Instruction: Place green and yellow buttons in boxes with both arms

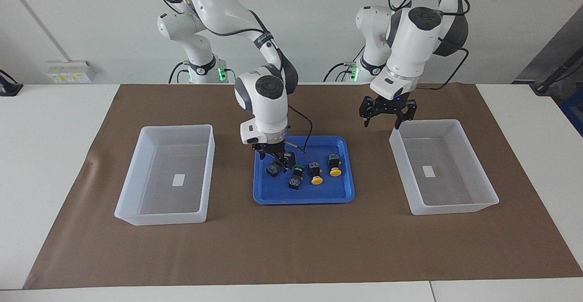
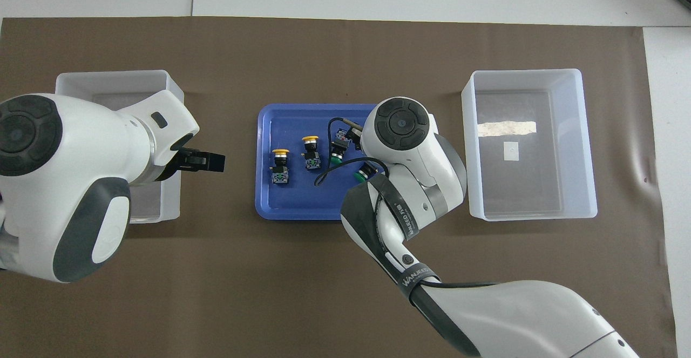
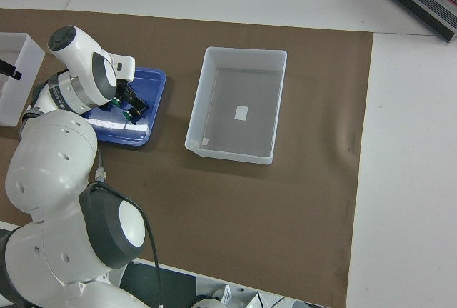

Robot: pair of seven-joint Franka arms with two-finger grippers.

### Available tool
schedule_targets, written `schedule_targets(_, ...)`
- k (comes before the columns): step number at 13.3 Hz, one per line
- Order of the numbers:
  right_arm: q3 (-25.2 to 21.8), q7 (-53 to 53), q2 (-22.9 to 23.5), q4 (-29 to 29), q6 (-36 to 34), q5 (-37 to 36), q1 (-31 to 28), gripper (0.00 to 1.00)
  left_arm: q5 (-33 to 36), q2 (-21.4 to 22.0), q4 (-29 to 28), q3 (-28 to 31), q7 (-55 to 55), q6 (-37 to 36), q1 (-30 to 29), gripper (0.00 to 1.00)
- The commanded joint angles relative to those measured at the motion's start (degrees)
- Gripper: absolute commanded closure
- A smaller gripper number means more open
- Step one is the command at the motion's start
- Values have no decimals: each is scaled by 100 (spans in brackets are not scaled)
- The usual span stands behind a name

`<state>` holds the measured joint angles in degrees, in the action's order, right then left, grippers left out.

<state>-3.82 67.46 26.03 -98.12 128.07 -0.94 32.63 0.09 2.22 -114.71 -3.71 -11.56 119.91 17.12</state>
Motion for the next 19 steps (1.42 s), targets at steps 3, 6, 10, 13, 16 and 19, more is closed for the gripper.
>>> schedule_targets(3,-13,223,-28,-234,209,444,-11,0,-70,-389,-262,81,-707,997,459,0)
schedule_targets(6,-13,337,-28,-366,315,507,50,0,-70,-547,-508,81,-716,1578,573,0)
schedule_targets(10,-13,338,-72,-717,736,507,50,0,-70,-1223,-517,81,-1173,2123,819,0)
schedule_targets(13,-13,250,-98,-814,763,507,59,62,-70,-1583,-517,90,-1383,2309,1011,0)
schedule_targets(16,-13,329,-99,-779,720,533,50,100,-70,-1645,-509,81,-1736,2423,1048,20)
schedule_targets(19,4,250,-195,-342,90,542,-55,100,-70,-1716,-517,90,-1833,2423,1109,25)
